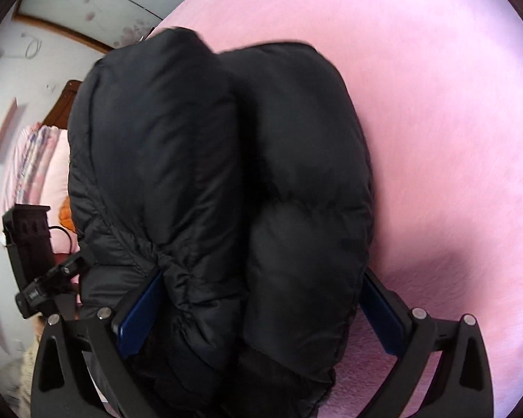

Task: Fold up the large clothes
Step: 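Grasp the folded jacket with both grippers and lift it off the bed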

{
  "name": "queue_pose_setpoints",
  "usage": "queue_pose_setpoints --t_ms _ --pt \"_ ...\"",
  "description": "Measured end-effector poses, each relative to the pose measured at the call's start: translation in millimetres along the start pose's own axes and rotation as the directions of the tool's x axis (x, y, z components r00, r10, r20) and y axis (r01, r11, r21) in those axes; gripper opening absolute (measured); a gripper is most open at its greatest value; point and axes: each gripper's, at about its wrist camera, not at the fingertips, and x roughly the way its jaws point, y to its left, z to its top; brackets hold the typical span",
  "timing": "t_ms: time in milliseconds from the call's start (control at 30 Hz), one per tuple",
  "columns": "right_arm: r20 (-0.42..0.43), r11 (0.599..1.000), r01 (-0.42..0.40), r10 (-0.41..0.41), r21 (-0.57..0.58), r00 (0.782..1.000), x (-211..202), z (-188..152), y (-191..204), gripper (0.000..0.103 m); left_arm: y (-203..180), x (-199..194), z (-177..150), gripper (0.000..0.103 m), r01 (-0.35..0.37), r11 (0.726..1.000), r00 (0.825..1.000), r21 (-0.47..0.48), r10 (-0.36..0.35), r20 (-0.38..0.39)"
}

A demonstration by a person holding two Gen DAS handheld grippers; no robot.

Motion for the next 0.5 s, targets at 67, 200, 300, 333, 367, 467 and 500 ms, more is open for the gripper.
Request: queue_pose_setpoints --t_ms 67,200,300,333,367,467,500 --pt "-0.004 1.0 -0.016 0.016 0.01 1.0 3.7 -0.8 -3.8 0.103 1.8 6.5 1.4 0.103 0.008 1.0 1.0 -0.014 -0.008 -0.014" --pt "-0.017 0.997 -0.062 0.063 0.052 0.998 7.2 -1.4 -15.8 0.103 10.5 22.7 0.0 0.103 0.031 0.998 0.998 -0.051 -0.033 -0.051" --pt "-0.03 0.989 -0.116 0.119 0.088 0.992 13.3 -3.6 -26.4 0.103 18.9 29.1 -1.5 0.103 0.065 0.995 0.994 -0.082 -0.072 -0.085" --pt "-0.031 0.986 -0.136 0.14 0.097 0.99 15.8 -4.7 -30.4 0.103 22.0 31.5 -1.2 0.103 0.08 0.992 0.991 -0.098 -0.09 -0.098" --pt "-0.029 0.985 -0.145 0.149 0.097 0.988 16.8 -5.5 -32.6 0.103 26.1 34.9 -1.1 0.103 0.101 0.988 0.987 -0.12 -0.115 -0.111" --pt "-0.026 0.981 -0.167 0.17 0.096 0.985 18.1 -8.4 -38.6 0.103 32.5 41.3 -1.7 0.103 0.146 0.977 0.978 -0.153 -0.166 -0.128" --pt "-0.029 0.98 -0.174 0.178 0.099 0.984 18.7 -8.7 -40.6 0.103 34.0 43.7 -2.0 0.103 0.156 0.974 0.976 -0.162 -0.178 -0.128"
